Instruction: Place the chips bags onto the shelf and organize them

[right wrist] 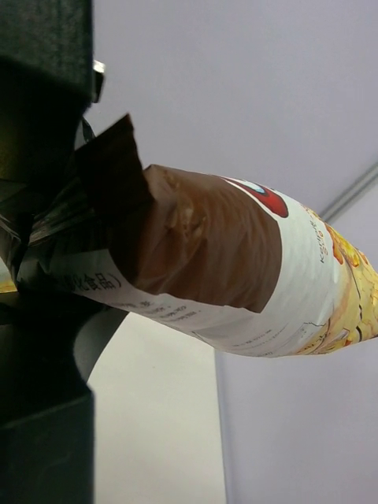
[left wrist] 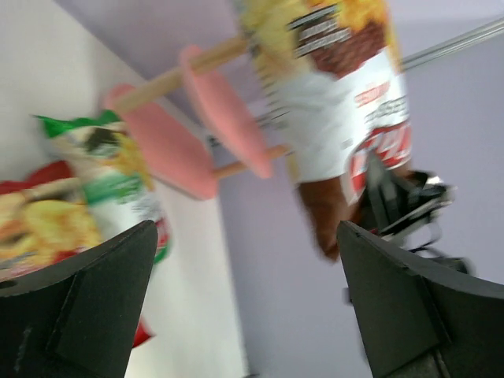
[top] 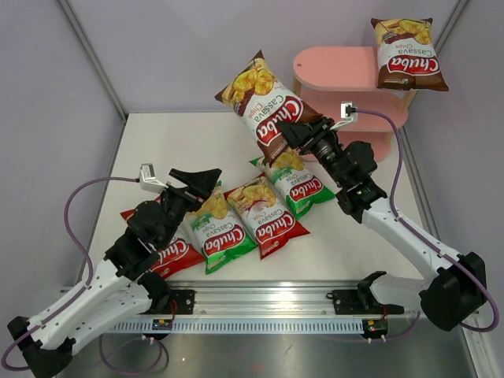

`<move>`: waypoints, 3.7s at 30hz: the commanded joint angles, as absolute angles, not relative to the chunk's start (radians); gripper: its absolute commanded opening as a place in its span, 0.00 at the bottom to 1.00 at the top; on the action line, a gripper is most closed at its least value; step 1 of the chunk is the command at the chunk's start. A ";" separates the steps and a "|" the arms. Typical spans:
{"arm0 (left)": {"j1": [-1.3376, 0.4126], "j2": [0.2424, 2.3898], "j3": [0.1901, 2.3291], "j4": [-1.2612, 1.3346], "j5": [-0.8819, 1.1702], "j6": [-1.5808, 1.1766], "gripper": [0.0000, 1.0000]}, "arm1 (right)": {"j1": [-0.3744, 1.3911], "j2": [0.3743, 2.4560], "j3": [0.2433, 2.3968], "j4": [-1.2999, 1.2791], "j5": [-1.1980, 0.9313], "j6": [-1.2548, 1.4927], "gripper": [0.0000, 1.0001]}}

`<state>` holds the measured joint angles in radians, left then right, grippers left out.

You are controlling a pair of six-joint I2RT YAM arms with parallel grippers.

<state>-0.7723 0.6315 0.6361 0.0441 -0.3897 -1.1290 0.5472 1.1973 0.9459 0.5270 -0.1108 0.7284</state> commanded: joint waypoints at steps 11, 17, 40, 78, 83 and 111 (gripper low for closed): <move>-0.776 0.571 0.916 -0.567 -0.272 -0.495 0.99 | 0.457 1.281 1.215 0.617 0.411 0.907 0.17; -0.776 0.490 0.882 -0.678 -0.290 -0.378 0.99 | 0.417 1.406 1.305 0.649 0.526 0.928 0.18; -0.776 0.354 0.796 -0.670 -0.330 -0.345 0.99 | 0.193 1.621 1.534 0.295 0.354 1.178 0.32; -0.776 0.365 0.799 -0.686 -0.368 -0.377 0.99 | 0.124 1.431 1.480 0.005 0.152 1.239 0.99; -0.776 0.435 0.825 -0.719 -0.448 -0.442 0.99 | 0.112 1.379 1.451 -0.054 0.106 1.241 0.99; -0.382 0.690 0.471 -0.391 -0.043 -0.779 0.99 | 0.112 0.686 0.792 -0.079 -0.857 0.780 0.99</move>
